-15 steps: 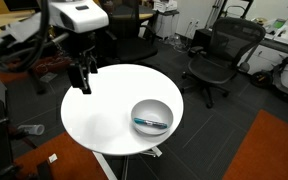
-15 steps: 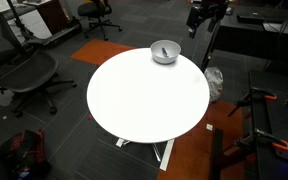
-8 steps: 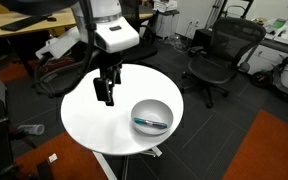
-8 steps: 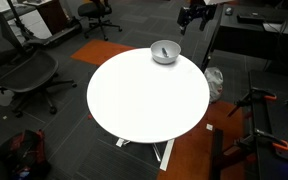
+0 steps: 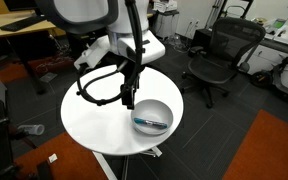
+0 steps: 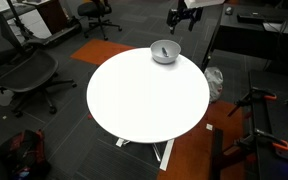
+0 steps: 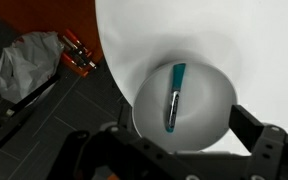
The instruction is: Remove the green marker from the grey bowl
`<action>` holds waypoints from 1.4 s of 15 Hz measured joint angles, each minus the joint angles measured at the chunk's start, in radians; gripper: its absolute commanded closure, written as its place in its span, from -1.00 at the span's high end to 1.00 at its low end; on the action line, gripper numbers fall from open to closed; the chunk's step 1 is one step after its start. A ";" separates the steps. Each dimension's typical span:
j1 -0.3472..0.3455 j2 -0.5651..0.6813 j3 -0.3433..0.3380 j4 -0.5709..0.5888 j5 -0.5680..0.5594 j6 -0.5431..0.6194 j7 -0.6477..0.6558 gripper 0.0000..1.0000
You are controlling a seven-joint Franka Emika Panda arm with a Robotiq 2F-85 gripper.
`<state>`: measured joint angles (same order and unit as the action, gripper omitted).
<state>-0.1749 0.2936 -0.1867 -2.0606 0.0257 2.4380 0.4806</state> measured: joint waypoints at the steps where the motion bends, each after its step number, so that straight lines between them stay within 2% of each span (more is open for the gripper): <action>1: 0.003 0.028 0.000 0.024 0.005 0.006 0.001 1.00; 11: 0.017 0.280 -0.008 0.232 0.037 0.028 0.040 1.00; 21: 0.016 0.443 -0.013 0.358 0.082 0.028 0.040 1.00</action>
<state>-0.1586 0.7367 -0.1994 -1.7022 0.1075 2.4664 0.5202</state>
